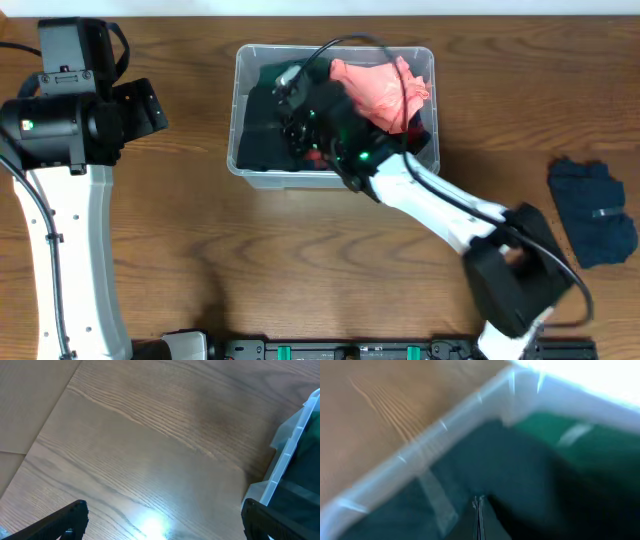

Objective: Pack container
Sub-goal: 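Press the black garment flat in the bin with the right gripper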

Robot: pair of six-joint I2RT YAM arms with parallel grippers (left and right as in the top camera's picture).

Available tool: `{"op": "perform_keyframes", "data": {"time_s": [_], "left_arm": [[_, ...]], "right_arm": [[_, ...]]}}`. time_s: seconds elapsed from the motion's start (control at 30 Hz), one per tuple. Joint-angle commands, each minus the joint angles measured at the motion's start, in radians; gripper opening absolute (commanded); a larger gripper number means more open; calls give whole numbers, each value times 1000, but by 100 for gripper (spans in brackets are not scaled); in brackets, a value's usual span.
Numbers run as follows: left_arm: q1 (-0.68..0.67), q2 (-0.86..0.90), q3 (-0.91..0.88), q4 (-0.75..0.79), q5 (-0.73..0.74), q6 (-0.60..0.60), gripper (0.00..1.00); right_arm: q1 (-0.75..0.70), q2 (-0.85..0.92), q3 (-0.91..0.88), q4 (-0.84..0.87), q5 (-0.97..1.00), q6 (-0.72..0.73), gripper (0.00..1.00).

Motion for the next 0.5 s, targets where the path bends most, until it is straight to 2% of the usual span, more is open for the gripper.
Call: {"op": "perform_keyframes", "data": {"time_s": [0.0,0.17,0.47], "left_arm": [[3,-2,6,-2,-12,-2,98],[3,-2,6,-2,-12,-2,98],[3,-2,6,-2,-12,-2,98]], "right_arm": [[-2,87,10,-30,46,-16,1],[-11,154,10,-94,86,-17,1],[-21,147,31,-138,85,-12,1]]}}
